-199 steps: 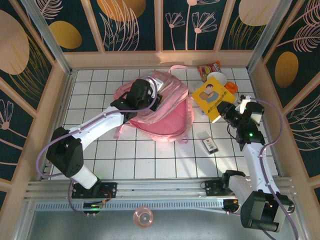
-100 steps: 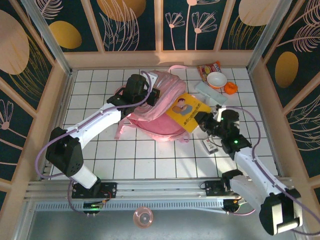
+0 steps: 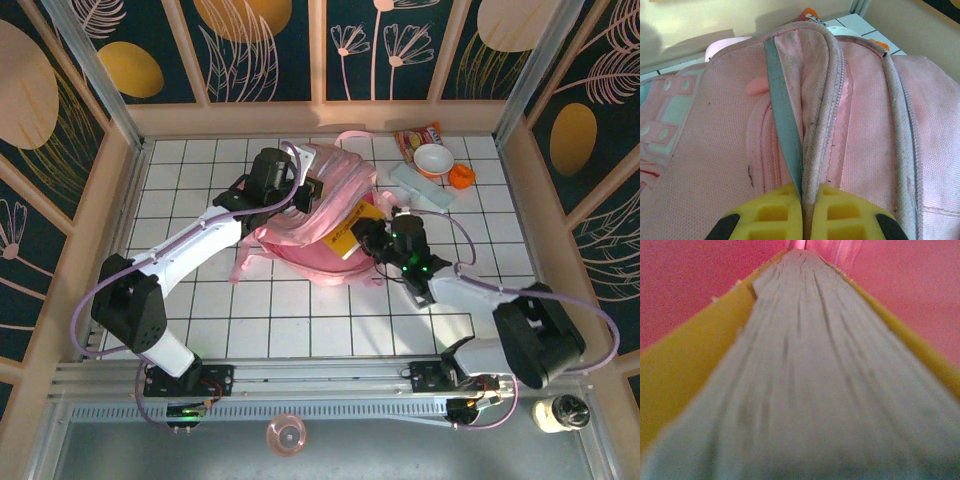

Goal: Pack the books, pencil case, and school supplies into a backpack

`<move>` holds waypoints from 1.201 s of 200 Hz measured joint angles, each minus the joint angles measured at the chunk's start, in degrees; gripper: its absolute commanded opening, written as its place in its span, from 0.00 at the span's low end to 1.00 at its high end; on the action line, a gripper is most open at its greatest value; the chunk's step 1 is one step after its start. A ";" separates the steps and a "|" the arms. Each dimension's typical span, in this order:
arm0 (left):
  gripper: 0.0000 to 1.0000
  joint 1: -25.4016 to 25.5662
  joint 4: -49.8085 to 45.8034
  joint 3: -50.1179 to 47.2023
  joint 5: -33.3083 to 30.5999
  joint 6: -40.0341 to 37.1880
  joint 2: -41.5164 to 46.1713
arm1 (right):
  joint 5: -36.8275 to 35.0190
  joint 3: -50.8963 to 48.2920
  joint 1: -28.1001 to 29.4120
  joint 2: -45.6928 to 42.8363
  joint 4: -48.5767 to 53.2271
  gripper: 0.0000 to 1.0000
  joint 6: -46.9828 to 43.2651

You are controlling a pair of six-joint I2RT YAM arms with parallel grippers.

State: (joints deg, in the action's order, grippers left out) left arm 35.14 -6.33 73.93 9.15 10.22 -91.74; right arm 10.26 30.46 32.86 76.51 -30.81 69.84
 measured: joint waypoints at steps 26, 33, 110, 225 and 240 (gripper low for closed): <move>0.00 0.00 0.09 0.00 1.11 0.24 0.02 | -1.46 2.54 0.96 6.01 -5.07 0.00 1.36; 0.00 0.00 0.09 0.00 1.33 0.39 0.09 | -1.68 3.39 1.01 7.65 -6.25 0.00 1.51; 0.00 -0.42 0.11 -0.02 4.55 0.63 1.42 | -2.43 10.03 1.01 21.05 -14.58 0.00 2.84; 0.00 -1.16 0.11 -0.04 5.60 1.88 1.75 | -4.42 13.49 1.42 28.59 -14.51 0.46 5.79; 0.00 -1.36 0.13 -0.04 5.31 1.88 1.75 | -4.96 12.98 1.42 26.67 -11.93 0.57 4.92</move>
State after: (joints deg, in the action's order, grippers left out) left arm 33.78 -6.20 73.89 14.46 12.10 -90.00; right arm 5.30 43.44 34.28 103.18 -42.74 74.76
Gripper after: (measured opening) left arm 0.060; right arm 0.521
